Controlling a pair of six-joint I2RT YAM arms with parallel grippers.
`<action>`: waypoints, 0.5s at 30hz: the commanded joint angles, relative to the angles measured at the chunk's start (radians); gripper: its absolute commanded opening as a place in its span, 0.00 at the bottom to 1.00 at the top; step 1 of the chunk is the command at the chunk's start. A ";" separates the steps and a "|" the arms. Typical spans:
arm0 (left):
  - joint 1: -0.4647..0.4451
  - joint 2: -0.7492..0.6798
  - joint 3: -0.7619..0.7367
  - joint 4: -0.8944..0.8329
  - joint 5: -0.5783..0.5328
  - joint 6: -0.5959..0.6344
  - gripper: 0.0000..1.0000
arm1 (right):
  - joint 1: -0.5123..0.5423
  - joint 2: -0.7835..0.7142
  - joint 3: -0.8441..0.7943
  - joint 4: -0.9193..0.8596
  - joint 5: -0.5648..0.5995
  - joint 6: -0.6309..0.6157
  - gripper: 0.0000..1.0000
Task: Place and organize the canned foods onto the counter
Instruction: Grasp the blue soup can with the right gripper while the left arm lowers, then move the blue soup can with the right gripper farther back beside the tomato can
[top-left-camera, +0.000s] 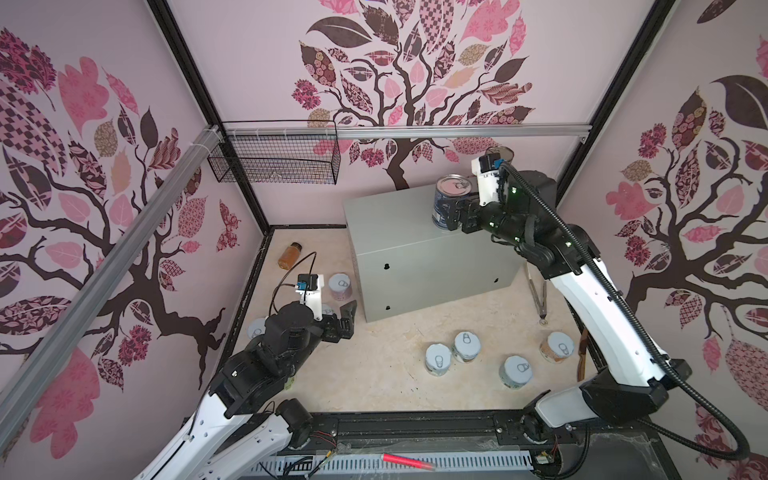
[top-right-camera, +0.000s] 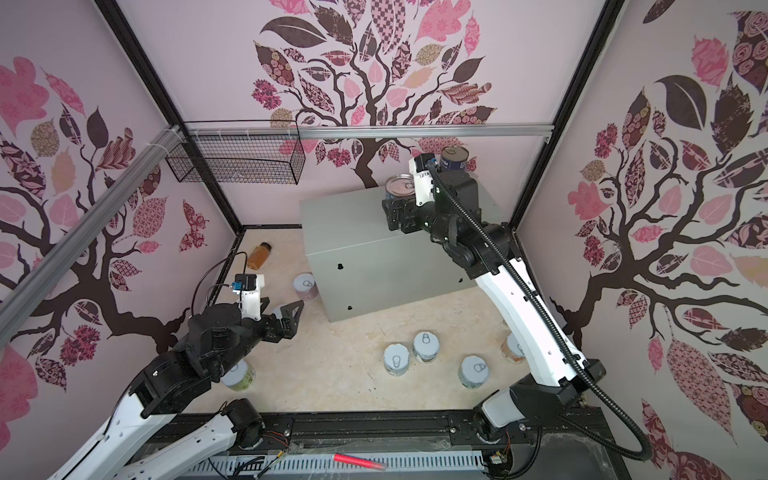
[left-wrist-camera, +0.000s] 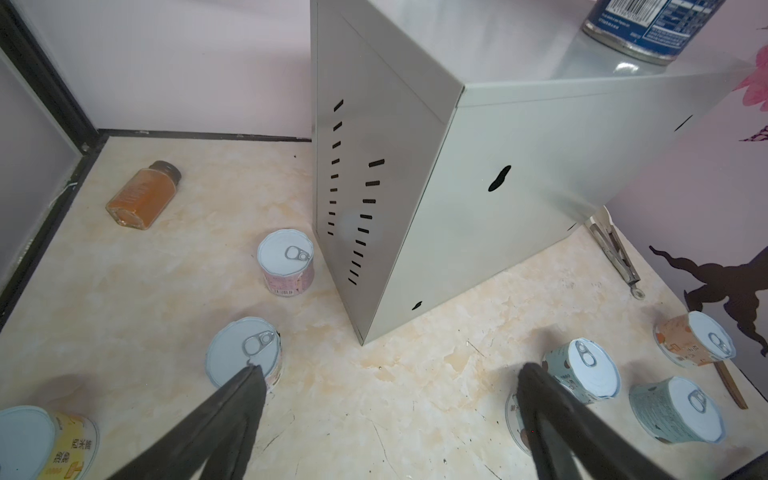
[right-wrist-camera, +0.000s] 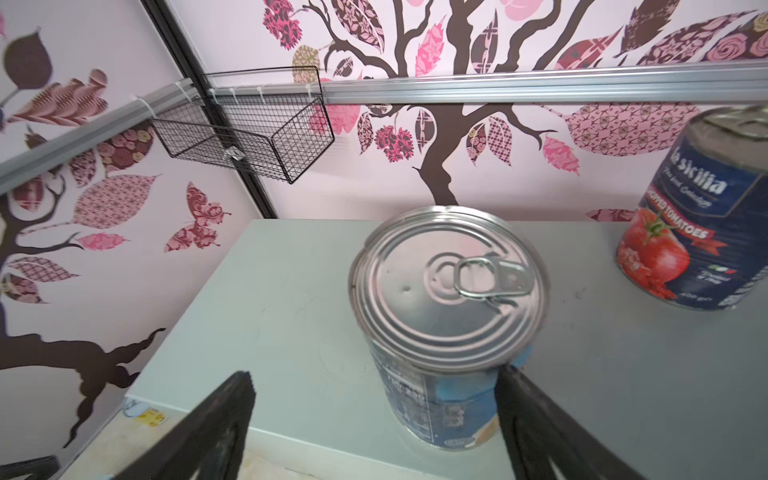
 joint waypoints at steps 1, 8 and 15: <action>0.000 -0.011 -0.029 0.041 0.036 -0.013 0.98 | -0.019 0.061 0.087 -0.023 0.013 -0.010 0.92; 0.000 -0.011 -0.067 0.060 0.053 0.000 0.98 | -0.063 0.121 0.144 -0.027 0.002 -0.013 1.00; 0.002 -0.003 -0.089 0.067 0.079 0.000 0.98 | -0.069 0.177 0.188 -0.017 -0.006 -0.020 1.00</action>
